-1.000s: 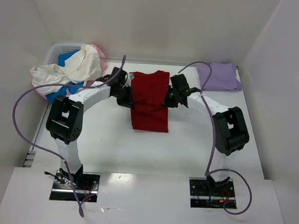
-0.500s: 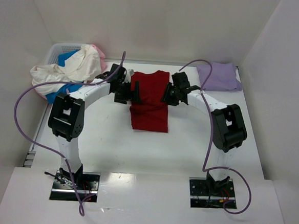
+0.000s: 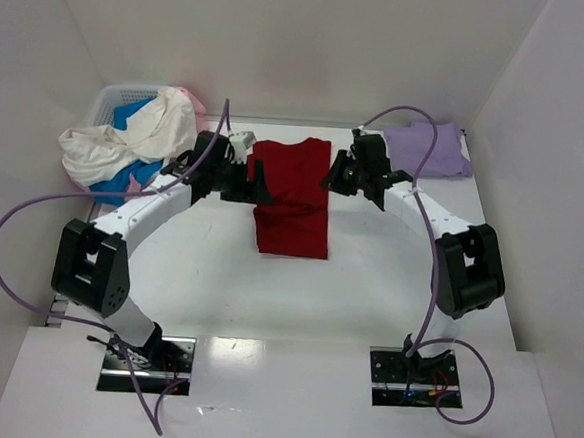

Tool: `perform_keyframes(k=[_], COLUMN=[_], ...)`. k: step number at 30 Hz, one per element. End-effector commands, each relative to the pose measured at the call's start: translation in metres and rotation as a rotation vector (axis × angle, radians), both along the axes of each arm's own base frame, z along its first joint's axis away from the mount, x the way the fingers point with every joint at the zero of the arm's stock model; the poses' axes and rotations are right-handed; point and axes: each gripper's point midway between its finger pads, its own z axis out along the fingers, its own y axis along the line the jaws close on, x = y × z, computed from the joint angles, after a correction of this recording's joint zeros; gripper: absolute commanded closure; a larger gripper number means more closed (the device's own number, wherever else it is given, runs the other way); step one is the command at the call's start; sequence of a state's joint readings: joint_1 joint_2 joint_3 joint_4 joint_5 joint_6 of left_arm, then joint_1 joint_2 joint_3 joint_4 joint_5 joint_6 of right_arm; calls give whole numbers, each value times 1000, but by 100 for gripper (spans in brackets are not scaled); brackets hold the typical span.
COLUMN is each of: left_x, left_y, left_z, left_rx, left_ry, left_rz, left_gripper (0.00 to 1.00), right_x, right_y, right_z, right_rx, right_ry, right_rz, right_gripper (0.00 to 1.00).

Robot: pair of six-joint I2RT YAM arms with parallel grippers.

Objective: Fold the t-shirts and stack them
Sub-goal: Fold the folded rectangular tshirt in 1/3 of the way

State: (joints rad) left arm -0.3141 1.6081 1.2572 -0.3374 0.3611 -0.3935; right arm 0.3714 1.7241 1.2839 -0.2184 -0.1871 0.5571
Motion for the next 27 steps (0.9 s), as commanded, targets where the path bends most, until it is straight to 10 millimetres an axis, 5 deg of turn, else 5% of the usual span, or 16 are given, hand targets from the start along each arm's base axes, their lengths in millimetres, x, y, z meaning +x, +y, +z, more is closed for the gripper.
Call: perform_keyframes(k=[1,3,7,11,20,27], left_x=[-28,-34,-47,-56,-56,-60], left_y=[-20,-24,-33,-41,-45,-42], left_z=[-12,-13,-19,-37,-86,-112], left_rx=[-46,-68,-70,-69,-17,17], left_ry=[19,23,35,77,171,244], left_rz=[-72,-64,-62,-39,3,28], left_gripper=[18,29,66,83,93,95], right_x=[-19,-25,-36,-44,-51,-30], right_y=[22,34,53,66,88,89], right_z=[3,-1,-23,-34,-78,-89], right_rx=[54,67,71,98,70,22], right_ry=[-29,-21,28,64,152,140], right_rz=[102,141,201,239,275,247], right_gripper=[82,85,85,85,85,85])
